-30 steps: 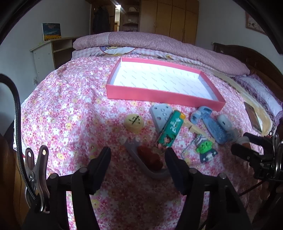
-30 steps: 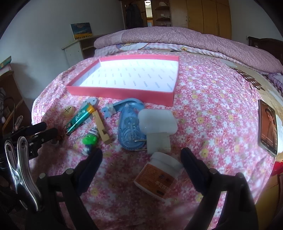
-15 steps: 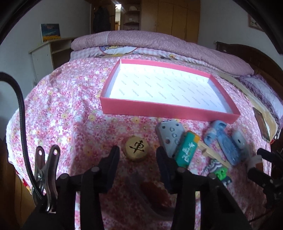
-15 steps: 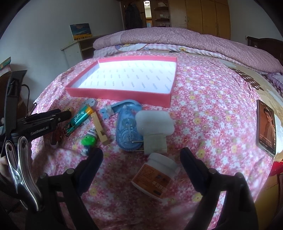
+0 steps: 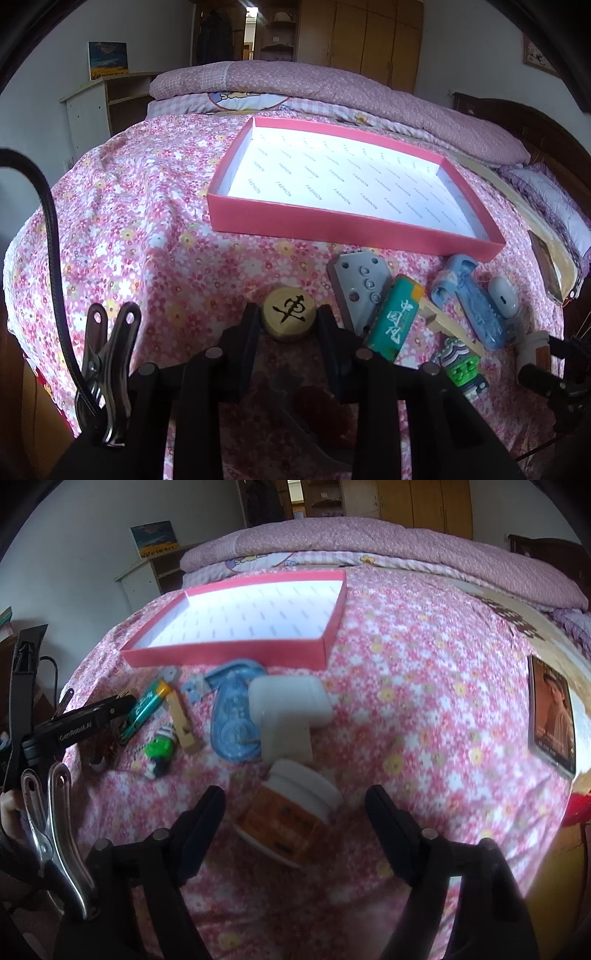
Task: Organize rigid objects
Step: 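Grasp the round wooden tile with the left tool while the right tool grasps the white jar, then carry the wooden tile and white jar into the pink box and release both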
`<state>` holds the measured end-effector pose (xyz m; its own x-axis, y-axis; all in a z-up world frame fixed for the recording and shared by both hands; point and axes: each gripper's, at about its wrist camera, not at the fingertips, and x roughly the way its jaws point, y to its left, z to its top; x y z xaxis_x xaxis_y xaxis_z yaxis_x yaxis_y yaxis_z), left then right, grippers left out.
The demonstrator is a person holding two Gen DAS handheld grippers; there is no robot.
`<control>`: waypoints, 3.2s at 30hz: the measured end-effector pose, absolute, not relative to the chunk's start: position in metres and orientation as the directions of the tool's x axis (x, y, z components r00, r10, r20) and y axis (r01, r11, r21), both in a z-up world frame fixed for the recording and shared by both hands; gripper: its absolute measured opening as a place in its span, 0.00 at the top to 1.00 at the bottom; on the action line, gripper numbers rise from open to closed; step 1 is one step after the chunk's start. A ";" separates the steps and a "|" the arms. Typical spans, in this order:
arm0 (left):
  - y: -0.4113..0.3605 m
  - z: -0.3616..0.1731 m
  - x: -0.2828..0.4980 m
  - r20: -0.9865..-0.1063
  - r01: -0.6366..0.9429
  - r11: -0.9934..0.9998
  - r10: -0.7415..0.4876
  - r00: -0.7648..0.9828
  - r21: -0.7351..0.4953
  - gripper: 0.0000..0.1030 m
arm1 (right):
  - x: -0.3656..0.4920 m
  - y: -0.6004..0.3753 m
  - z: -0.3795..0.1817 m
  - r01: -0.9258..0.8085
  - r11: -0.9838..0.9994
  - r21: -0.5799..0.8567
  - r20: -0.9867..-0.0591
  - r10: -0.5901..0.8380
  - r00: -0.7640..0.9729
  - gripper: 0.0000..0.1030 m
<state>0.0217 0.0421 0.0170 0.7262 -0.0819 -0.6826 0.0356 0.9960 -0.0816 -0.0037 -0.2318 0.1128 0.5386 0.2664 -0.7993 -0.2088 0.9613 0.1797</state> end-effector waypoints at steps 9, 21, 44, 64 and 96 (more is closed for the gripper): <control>0.047 0.024 0.012 -0.670 0.031 0.992 -0.105 0.735 -0.121 0.68 | -0.008 -0.227 0.106 -0.229 0.960 0.163 -0.805 0.263 0.531 0.33; 0.043 0.035 0.010 -0.662 0.051 0.989 -0.132 0.738 -0.140 0.68 | -0.004 -0.230 0.109 -0.223 0.958 0.182 -0.802 0.275 0.529 0.45; 0.039 0.061 0.020 -0.624 0.081 0.984 -0.162 0.765 -0.156 0.68 | 0.004 -0.227 0.149 -0.251 0.951 0.180 -0.722 0.301 0.623 0.45; 0.027 0.080 0.067 -0.624 0.088 0.988 -0.150 0.767 -0.129 0.68 | 0.056 -0.204 0.174 -0.304 0.934 0.191 -0.695 0.347 0.630 0.45; 0.020 0.043 0.142 -0.753 0.027 0.999 -0.053 0.656 -0.047 0.68 | 0.154 -0.173 0.124 -0.262 0.953 0.151 -0.822 0.268 0.503 0.45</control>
